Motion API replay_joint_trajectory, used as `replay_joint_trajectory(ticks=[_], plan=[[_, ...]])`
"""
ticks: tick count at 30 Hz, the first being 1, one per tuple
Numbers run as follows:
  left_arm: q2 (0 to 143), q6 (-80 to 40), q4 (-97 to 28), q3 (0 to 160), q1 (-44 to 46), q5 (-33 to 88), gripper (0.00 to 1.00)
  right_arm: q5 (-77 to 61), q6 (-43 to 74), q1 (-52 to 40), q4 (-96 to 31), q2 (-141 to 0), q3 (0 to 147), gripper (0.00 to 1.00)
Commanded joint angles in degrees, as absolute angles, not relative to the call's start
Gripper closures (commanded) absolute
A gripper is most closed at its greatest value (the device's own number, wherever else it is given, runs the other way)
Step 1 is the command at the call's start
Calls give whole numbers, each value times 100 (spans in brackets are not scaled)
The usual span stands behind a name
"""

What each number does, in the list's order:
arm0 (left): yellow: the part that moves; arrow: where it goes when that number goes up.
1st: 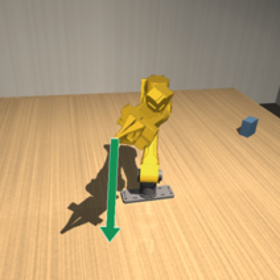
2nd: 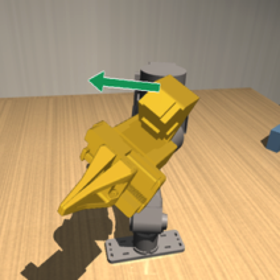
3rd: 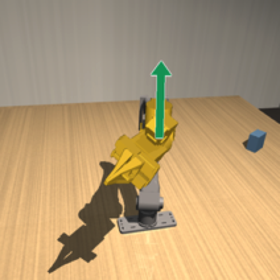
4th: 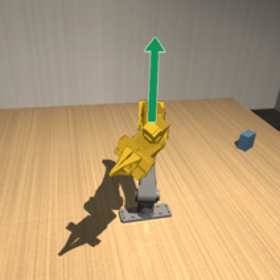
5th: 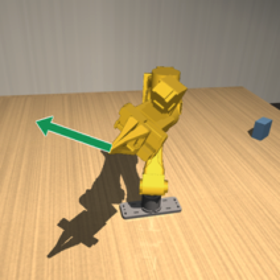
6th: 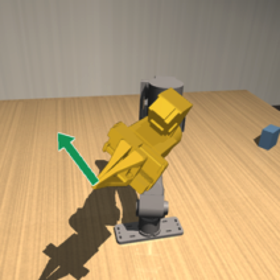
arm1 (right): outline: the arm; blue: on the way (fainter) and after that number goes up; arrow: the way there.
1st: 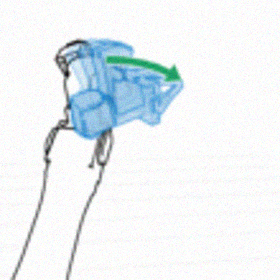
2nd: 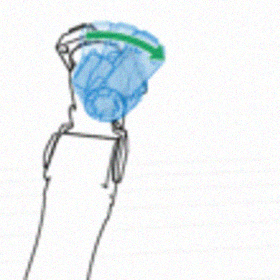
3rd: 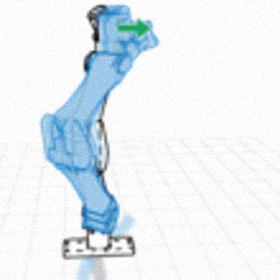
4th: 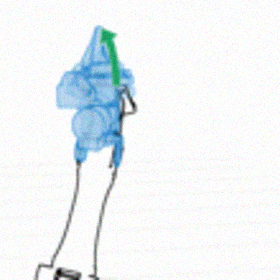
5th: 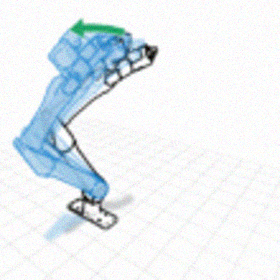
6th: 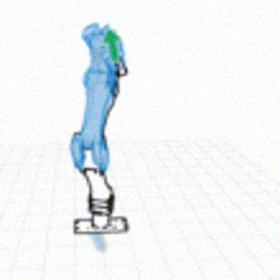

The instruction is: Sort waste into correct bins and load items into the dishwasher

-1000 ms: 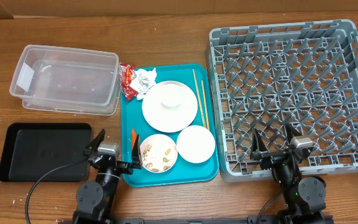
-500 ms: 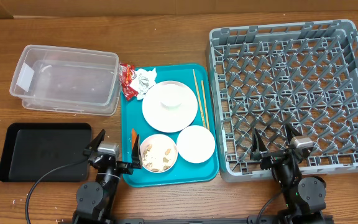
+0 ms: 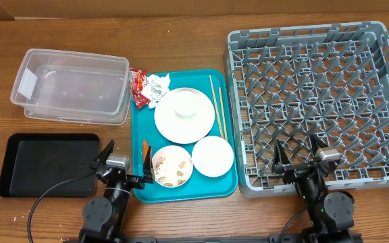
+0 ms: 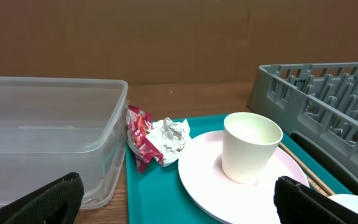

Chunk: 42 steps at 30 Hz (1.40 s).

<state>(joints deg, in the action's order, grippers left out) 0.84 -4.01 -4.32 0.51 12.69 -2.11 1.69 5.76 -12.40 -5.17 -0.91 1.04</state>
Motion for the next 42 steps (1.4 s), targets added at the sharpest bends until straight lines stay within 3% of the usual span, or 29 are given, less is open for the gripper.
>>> replay_joint_trajectory(ticks=[1, 23, 32, 37, 42], plan=[[30, -274, -419, 27, 1293, -185, 0, 143, 578, -1236, -469, -40, 47, 0], [30, -281, -423, 27, 1293, -99, 0, 143, 578, -1236, -469, -40, 47, 0], [32, -985, 1490, 196, 1286, 115, 0, 513, 296, -1232, -399, -40, 47, 0], [309, -757, 738, 1232, 1278, -209, 0, -366, 325, -1232, 239, -40, 49, 0], [1667, -379, -375, 2958, 1278, -198, 0, -609, 906, -1232, 454, -54, 412, 0]])
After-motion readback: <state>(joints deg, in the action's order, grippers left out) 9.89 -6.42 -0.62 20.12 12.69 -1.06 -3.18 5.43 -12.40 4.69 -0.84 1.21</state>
